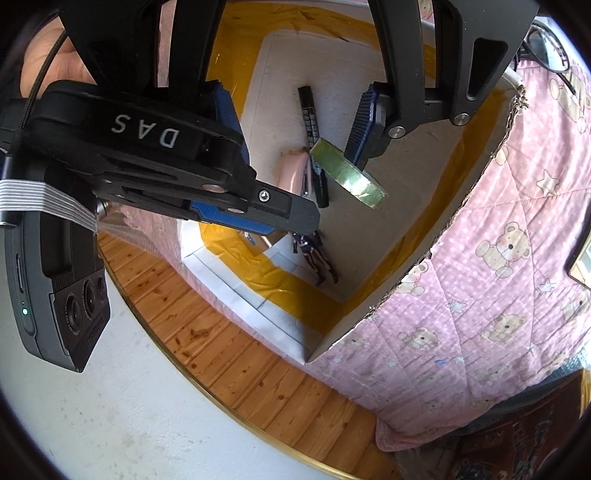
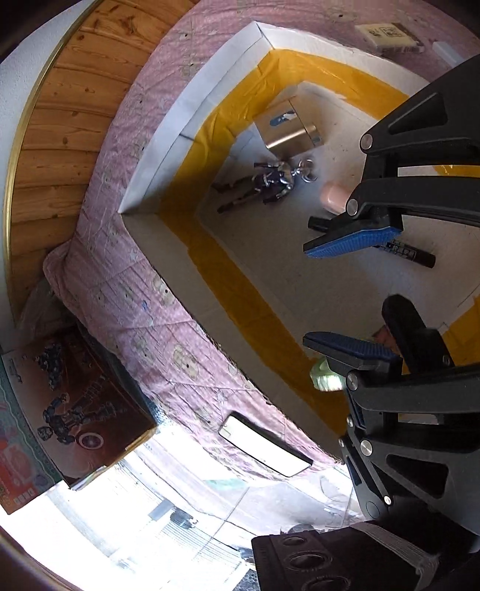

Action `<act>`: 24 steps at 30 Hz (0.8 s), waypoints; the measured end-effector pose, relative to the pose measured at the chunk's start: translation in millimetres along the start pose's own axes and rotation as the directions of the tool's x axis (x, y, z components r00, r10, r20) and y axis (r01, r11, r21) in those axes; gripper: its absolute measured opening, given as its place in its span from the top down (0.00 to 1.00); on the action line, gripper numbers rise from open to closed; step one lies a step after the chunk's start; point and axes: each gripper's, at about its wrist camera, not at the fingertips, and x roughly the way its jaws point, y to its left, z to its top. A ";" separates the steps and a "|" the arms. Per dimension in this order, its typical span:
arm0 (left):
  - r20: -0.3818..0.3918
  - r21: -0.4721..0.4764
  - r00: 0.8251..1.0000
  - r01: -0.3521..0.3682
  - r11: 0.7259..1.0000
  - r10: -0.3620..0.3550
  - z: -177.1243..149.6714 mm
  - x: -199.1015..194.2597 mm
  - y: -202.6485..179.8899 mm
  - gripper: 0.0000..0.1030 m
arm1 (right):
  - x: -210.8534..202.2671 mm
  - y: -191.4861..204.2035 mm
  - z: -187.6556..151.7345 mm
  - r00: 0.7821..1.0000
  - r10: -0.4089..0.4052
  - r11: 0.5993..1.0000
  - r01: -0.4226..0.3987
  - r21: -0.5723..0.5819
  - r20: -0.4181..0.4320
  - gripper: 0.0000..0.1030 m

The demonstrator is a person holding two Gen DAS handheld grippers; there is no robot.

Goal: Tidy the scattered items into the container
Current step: 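Open the left gripper dropping the green tape while the right releases the binder clip, then withdraw both grippers from the box toward the items on the bedspread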

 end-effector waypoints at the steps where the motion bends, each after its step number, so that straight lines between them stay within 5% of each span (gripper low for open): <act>1: -0.003 0.005 1.000 0.003 1.000 -0.003 -0.4 0.7 -1.4 0.46 | -1.3 -0.6 0.6 1.000 0.023 1.000 -0.023 0.004 0.001 0.57; 9: -0.001 0.061 1.000 0.013 0.998 -0.013 -2.7 0.4 -12.1 0.46 | -0.1 13.6 3.0 0.999 0.018 0.997 -0.020 -0.079 -0.027 0.57; 24: 0.087 0.001 0.996 -0.022 1.000 0.021 4.9 -10.7 0.7 0.46 | -35.6 -41.5 -20.1 0.998 0.013 0.991 -0.021 0.131 0.060 0.57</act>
